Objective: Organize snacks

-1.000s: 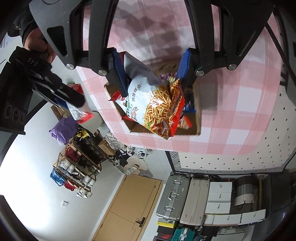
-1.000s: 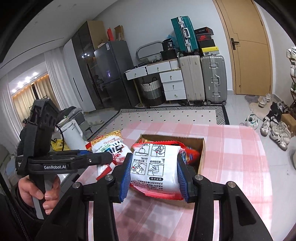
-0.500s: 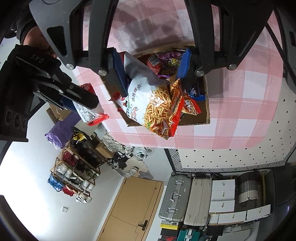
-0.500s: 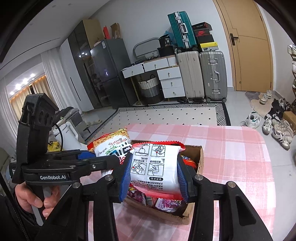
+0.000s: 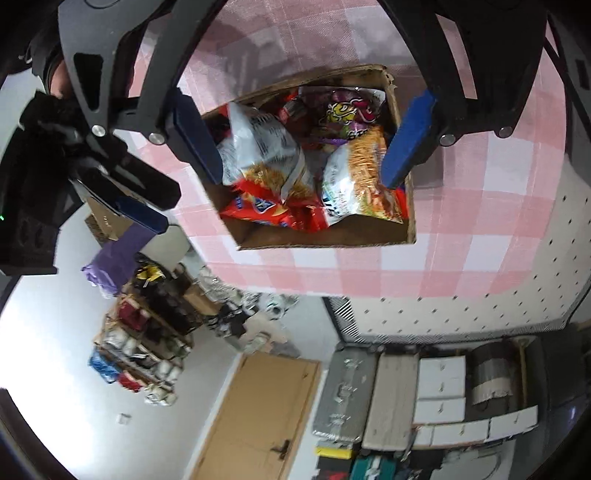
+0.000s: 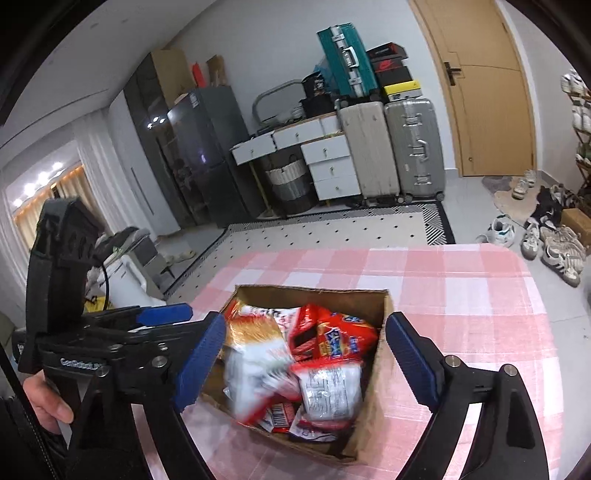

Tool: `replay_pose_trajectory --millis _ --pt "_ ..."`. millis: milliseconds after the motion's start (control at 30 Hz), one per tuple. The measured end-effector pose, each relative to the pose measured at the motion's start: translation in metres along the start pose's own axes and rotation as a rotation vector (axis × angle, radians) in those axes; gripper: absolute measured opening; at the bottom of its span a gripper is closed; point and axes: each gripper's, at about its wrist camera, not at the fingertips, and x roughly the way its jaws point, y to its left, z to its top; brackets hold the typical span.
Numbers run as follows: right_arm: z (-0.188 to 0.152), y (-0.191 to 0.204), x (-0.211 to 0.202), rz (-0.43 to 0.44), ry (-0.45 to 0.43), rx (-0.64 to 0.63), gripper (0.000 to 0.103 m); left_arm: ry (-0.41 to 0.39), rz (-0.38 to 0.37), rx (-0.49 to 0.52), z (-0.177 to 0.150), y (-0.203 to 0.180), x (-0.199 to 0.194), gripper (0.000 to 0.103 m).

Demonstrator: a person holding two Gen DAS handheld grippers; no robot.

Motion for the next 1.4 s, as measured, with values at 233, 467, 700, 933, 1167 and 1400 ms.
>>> replay_pose_trajectory --millis 233,467,700,933,1167,1400 --pt "-0.001 -0.006 -0.021 -0.020 -0.022 0.017 0.091 -0.017 0.031 -0.001 -0.007 -0.004 -0.018 0.086" --pt "-0.008 0.005 -0.053 -0.033 -0.063 -0.007 0.095 -0.098 0.111 0.027 -0.022 -0.014 -0.057 0.086" --pt "-0.018 0.013 -0.087 -0.059 -0.118 -0.010 0.099 -0.152 0.141 0.054 -0.040 -0.025 -0.092 0.088" --pt "-0.042 0.022 -0.116 -0.095 -0.172 -0.031 0.100 -0.268 0.180 0.144 -0.075 -0.039 -0.122 0.103" --pt "-0.079 0.035 -0.138 -0.128 -0.227 -0.081 0.100 -0.369 0.246 0.155 -0.119 -0.035 -0.145 0.103" --pt "-0.115 0.043 -0.156 -0.147 -0.293 -0.081 0.100 -0.456 0.322 0.157 -0.162 -0.027 -0.161 0.103"
